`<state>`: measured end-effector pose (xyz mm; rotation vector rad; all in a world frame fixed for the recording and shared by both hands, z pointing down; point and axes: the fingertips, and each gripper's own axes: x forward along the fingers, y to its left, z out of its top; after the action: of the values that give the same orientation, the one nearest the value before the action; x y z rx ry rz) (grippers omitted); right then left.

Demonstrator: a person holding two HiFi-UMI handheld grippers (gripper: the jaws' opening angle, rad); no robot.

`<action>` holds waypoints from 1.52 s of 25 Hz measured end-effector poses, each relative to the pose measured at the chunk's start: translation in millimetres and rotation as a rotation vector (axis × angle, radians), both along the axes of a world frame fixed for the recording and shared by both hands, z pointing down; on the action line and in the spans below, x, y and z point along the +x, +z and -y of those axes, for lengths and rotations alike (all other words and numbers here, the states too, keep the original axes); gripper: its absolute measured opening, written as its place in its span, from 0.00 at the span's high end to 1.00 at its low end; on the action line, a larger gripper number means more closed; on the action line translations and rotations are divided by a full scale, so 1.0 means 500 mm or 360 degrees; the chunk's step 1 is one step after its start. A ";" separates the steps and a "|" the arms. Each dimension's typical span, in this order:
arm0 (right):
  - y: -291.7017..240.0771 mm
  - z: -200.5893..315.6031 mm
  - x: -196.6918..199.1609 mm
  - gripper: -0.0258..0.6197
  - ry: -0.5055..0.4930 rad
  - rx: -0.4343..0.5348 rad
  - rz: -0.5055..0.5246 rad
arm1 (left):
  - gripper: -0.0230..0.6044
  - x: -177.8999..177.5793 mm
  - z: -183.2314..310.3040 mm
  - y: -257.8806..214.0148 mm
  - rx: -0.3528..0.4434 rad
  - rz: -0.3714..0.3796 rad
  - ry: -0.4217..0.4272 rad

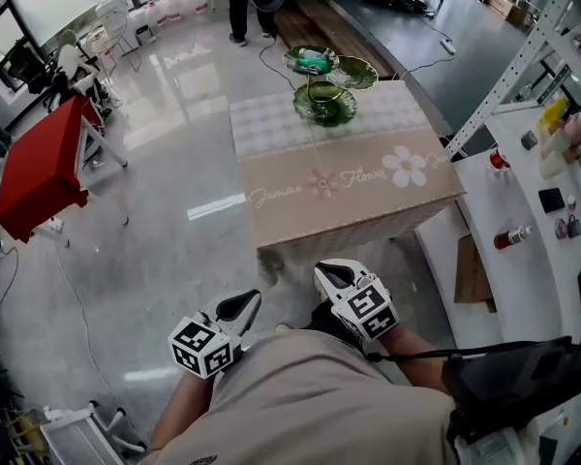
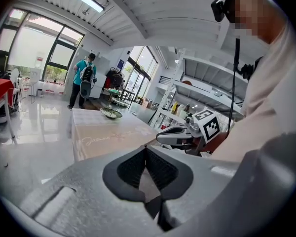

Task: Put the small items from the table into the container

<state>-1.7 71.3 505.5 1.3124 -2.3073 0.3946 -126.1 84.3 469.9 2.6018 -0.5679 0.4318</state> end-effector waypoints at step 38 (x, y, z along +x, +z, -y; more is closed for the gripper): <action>-0.014 -0.043 -0.108 0.94 -0.0229 0.0050 -0.0145 | 0.95 -0.081 -0.042 0.014 -0.0015 -0.0085 -0.0107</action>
<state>-55.9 92.6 498.5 1.1453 -2.3220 0.2467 -166.6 105.5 477.0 2.5687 -0.6320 0.3417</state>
